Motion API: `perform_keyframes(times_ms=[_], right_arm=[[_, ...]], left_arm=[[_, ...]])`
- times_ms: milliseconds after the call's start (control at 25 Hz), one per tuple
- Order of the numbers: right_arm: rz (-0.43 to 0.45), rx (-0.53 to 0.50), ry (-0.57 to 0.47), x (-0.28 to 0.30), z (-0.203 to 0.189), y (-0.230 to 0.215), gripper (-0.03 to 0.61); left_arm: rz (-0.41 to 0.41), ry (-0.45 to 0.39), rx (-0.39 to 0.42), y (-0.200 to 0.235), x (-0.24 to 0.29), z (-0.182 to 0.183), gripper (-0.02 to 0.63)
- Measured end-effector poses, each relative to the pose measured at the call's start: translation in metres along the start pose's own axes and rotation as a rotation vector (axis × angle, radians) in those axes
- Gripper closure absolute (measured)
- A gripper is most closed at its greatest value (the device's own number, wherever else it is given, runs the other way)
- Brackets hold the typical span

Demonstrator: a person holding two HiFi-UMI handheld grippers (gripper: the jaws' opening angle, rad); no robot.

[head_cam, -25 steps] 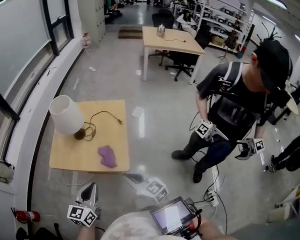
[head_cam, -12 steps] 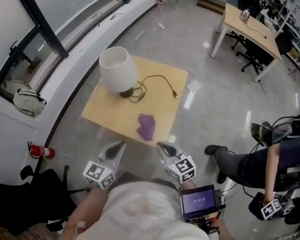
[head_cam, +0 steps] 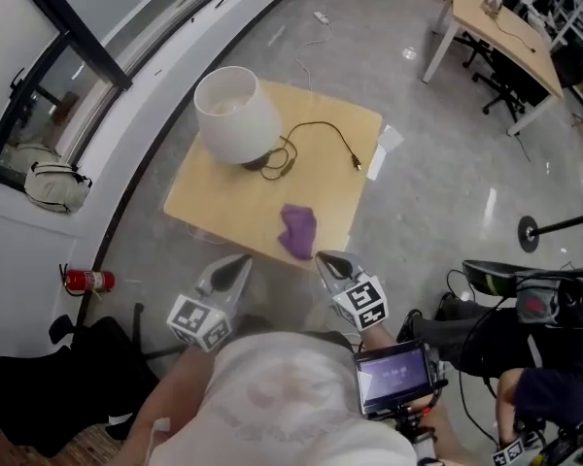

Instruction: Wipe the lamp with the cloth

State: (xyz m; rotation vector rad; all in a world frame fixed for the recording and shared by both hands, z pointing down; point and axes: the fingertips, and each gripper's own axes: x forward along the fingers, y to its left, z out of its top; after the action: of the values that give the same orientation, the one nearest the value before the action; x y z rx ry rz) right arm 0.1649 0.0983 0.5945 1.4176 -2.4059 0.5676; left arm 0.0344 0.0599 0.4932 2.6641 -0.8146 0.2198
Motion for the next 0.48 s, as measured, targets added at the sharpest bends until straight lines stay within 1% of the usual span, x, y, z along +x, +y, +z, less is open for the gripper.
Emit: perform_keyframes(times_ms=[240, 360, 480], right_arm=[[-0.05, 0.004, 0.069, 0.035, -0.006, -0.01, 0.563], [-0.077, 0.014, 0.108, 0.049, -0.012, -0.018, 0.563], [-0.101, 0.027, 0.155, 0.064, -0.022, -0.033, 0.563]], left_arm=[[-0.097, 0.037, 0.05, 0.018, 0.019, 0.003, 0.614], [-0.126, 0.04, 0.047, 0.032, 0.026, 0.004, 0.614], [-0.15, 0.051, 0.063, 0.047, 0.039, 0.01, 0.614]])
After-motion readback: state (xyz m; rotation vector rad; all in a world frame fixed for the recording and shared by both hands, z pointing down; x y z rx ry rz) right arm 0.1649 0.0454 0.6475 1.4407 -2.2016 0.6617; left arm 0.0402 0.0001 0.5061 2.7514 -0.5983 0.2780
